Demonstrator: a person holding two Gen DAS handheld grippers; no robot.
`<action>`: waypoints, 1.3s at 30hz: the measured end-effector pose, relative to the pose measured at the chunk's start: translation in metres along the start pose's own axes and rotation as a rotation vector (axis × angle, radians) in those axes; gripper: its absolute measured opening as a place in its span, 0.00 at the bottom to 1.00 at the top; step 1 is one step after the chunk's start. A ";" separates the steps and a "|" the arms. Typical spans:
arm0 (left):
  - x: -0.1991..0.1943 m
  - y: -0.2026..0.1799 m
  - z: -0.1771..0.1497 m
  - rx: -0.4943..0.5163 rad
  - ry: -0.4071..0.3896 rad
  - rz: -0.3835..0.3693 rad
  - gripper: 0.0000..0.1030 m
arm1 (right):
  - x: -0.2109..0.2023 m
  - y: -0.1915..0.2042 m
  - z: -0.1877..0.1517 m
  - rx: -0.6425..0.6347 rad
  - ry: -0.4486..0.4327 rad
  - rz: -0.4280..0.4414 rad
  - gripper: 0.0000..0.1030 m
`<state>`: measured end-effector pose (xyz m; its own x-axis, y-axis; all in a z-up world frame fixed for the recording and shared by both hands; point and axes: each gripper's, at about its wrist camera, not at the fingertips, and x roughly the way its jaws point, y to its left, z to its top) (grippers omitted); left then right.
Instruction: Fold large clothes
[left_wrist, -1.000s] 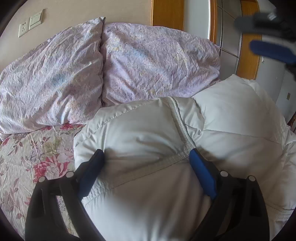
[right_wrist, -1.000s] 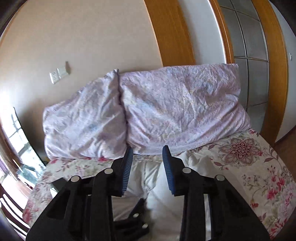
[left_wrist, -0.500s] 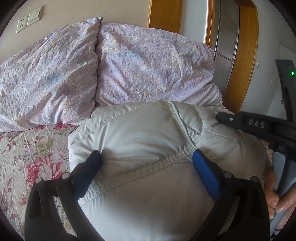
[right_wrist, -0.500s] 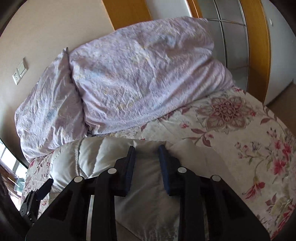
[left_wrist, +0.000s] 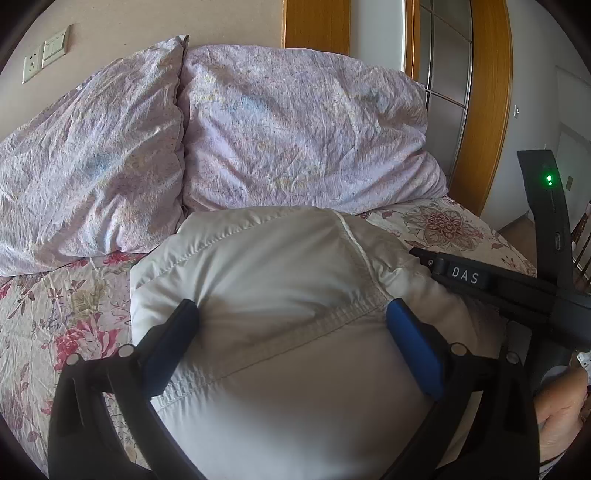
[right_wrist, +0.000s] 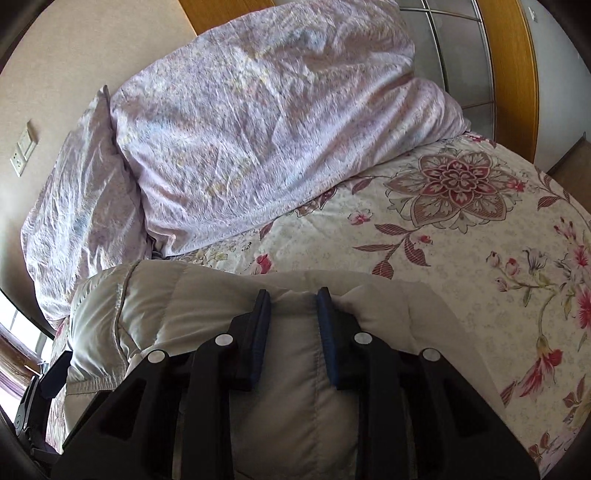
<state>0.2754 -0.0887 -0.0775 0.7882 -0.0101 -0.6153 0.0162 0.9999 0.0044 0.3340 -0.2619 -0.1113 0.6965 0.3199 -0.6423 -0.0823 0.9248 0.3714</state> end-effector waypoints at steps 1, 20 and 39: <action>0.001 -0.001 0.000 0.002 0.000 0.002 0.98 | 0.002 -0.001 -0.001 0.003 0.003 0.004 0.26; 0.020 -0.003 0.000 0.025 0.056 0.048 0.98 | 0.025 -0.001 -0.001 -0.019 0.097 -0.049 0.26; 0.027 -0.009 0.000 0.070 0.079 0.121 0.98 | 0.028 0.004 -0.003 -0.043 0.108 -0.086 0.26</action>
<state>0.2959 -0.0985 -0.0942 0.7360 0.1138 -0.6673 -0.0308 0.9904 0.1348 0.3514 -0.2487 -0.1296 0.6221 0.2570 -0.7396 -0.0577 0.9571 0.2841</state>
